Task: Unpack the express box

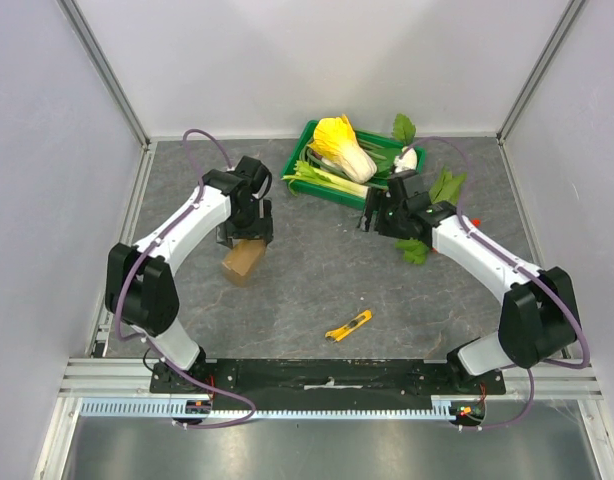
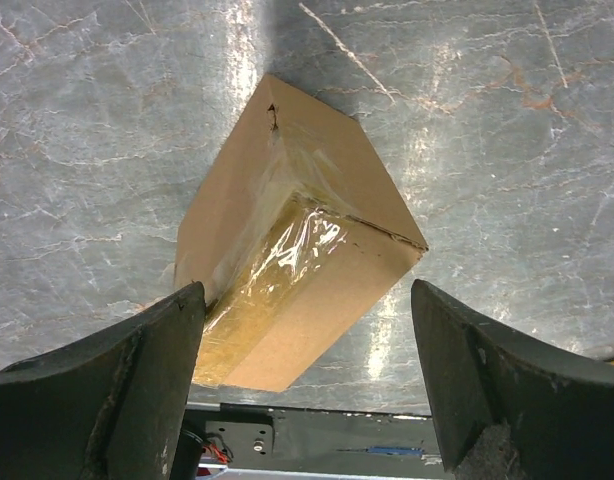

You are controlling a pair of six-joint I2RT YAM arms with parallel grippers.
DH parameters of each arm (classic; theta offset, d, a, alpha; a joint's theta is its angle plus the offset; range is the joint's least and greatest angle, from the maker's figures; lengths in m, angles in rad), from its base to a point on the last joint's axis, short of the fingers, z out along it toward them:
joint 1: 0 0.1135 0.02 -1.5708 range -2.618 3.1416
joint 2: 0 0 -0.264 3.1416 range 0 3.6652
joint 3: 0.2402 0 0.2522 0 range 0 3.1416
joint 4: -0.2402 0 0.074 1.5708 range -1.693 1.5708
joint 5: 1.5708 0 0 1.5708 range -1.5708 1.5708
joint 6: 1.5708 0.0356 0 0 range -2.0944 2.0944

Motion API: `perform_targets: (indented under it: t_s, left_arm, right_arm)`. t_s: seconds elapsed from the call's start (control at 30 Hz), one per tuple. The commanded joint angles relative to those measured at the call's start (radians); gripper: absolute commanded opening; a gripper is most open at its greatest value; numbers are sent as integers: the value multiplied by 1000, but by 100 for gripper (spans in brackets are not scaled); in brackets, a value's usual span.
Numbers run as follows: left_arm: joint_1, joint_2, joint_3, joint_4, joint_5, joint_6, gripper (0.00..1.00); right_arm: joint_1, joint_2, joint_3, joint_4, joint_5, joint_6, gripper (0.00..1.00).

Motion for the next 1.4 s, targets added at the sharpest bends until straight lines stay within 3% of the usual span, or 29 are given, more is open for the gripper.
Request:
perform_targets:
  t_s: [0.0,0.2,0.37,0.63,0.73,0.8,0.9,1.17,1.27,1.37]
  left_arm:
    - [4,-53,33,24,39,29,89]
    - [79,-107,-10,54,99,24,90]
    - [297,-233,-111,171,239,-9,90]
    - [563,-327,-327,287,290,-89,87]
    - [589,-299,-406,329,369,-95,81]
    - [592,-270,-451,350,413,-94,69]
    - [592,-283,-524,396,490,-100,61]
    - [592,-366,-608,459,696,-89,61]
    - [592,-394,-653,493,791,-99,61]
    - [590,-417,-659,486,794,-100,61]
  right_arm:
    - [148,23,57,-7,96,5,83]
    - [325,101,129,36,113,-13,96]
    - [428,187,212,65,130,-31,98]
    - [499,365,365,77,98,-31,74]
    - [512,411,405,70,105,-31,63]
    - [515,432,431,60,121,-33,54]
    - [516,497,494,11,159,-56,45]
    - [514,626,624,19,171,-128,43]
    - [514,661,680,22,133,-157,47]
    - [514,638,698,-13,192,-165,59]
